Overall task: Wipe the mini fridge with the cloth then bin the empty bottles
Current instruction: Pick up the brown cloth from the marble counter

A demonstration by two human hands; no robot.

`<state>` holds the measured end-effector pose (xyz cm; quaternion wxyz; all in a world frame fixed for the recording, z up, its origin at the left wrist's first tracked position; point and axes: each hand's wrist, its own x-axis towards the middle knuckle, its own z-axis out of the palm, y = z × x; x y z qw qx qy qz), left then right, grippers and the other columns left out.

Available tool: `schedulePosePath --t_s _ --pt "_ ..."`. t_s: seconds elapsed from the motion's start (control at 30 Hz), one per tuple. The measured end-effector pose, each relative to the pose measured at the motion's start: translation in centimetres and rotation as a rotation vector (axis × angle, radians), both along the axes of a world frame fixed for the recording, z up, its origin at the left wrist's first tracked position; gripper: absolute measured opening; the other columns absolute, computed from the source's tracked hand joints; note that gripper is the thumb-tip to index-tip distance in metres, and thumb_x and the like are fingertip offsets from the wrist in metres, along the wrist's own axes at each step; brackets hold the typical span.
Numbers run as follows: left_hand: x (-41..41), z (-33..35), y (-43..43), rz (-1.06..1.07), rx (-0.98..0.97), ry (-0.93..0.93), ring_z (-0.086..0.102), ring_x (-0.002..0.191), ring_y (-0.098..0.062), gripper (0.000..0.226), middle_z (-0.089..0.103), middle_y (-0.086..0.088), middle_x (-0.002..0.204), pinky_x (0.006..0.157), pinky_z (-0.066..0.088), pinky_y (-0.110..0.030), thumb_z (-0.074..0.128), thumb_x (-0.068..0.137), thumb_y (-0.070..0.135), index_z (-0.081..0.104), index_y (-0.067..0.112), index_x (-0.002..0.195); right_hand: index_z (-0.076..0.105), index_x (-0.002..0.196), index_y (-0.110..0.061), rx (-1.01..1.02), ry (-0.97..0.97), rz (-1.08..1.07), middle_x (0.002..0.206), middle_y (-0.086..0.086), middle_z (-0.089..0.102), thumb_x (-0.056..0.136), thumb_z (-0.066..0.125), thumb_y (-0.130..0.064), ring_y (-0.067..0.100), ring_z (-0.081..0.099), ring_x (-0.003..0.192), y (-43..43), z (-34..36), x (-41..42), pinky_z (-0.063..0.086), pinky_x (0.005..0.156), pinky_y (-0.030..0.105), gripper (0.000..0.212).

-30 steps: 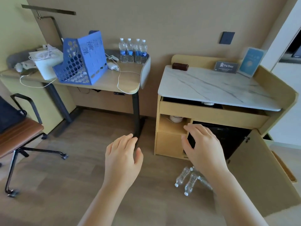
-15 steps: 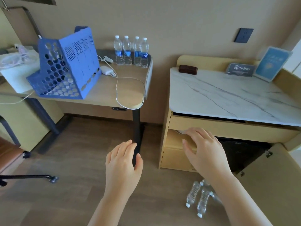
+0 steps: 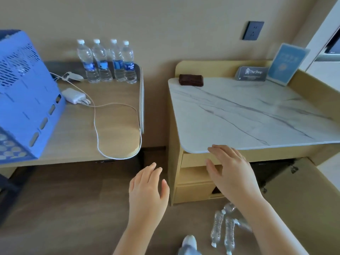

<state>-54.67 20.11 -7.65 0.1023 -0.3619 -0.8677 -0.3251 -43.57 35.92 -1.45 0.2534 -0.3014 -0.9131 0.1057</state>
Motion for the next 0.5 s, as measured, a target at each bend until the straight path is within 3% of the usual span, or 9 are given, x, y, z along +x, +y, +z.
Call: schedulePosePath --t_s 0.33,0.5 --pt "-8.7 1.2 15.8 -0.060 -0.051 0.015 0.062 0.102 -0.026 0.042 0.065 -0.008 0.112 0.086 0.048 -0.044 0.040 0.080 0.029 0.067 0.007 0.102 0.065 0.109 -0.011 -0.012 -0.007 0.001 0.112 0.002 0.065 0.085 0.060 -0.023 0.024 0.060 0.104 15.3 -0.5 -7.4 0.047 0.083 0.037 0.027" --pt "-12.7 1.4 21.6 -0.049 -0.050 0.030 0.062 0.102 -0.026 0.031 0.065 -0.009 0.110 0.084 0.047 -0.042 0.058 0.077 0.018 0.066 0.007 0.104 0.066 0.107 -0.011 0.002 -0.014 0.047 0.109 0.003 0.066 0.083 0.058 -0.025 0.026 0.062 0.100 21.5 -0.7 -12.1 0.047 0.083 0.037 0.029"
